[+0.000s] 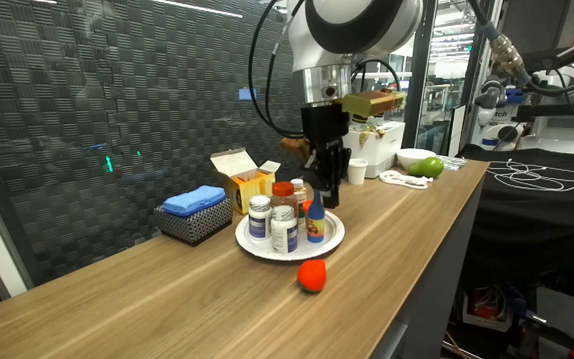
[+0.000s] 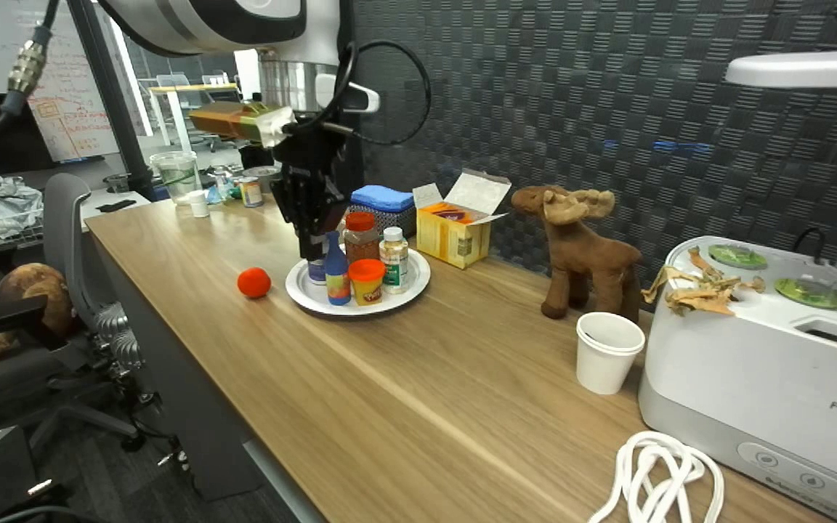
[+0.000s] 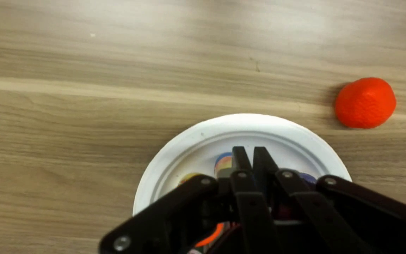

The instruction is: Put the bottles on the tray

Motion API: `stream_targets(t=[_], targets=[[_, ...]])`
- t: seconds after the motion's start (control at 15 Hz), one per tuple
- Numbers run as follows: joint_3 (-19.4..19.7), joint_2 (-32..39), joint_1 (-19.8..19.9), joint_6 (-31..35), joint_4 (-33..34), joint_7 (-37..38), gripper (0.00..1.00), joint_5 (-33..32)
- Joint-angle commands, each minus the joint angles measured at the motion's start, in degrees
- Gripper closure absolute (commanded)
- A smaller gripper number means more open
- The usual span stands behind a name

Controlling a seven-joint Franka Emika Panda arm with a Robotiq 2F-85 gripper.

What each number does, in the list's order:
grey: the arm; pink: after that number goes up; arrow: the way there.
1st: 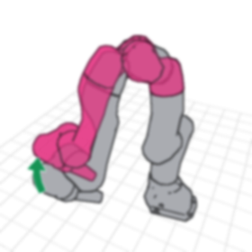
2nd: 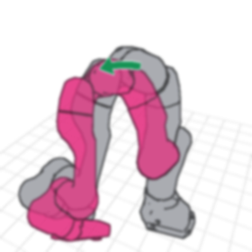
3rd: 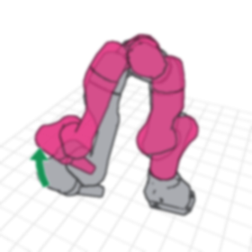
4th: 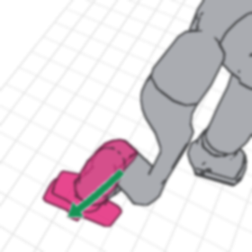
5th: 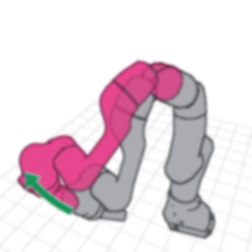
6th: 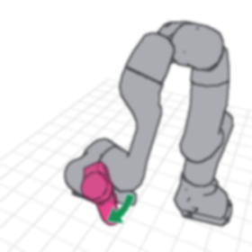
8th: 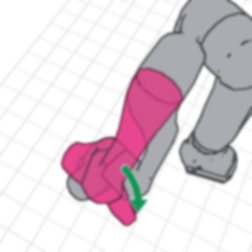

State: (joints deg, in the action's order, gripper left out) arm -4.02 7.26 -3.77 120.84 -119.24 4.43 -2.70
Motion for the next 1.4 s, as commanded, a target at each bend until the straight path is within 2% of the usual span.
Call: stream_targets(t=[0.0, 0.07, 0.53, 0.93, 1.33], targets=[[0.1, -1.6, 0.1, -0.8, -1.8, -1.5, 0.62, 1.5], [0.1, -1.7, 0.1, -0.9, -2.0, -1.6, 0.57, 1.6], [0.1, -4.0, -0.3, -1.6, -2.4, -0.1, 0.01, 0.1], [-1.1, -10.1, -1.3, -8.8, -0.3, 1.7, 0.0, -1.5], [-4.8, -10.3, -4.3, -12.9, 1.3, 3.1, 0.0, -0.1]])
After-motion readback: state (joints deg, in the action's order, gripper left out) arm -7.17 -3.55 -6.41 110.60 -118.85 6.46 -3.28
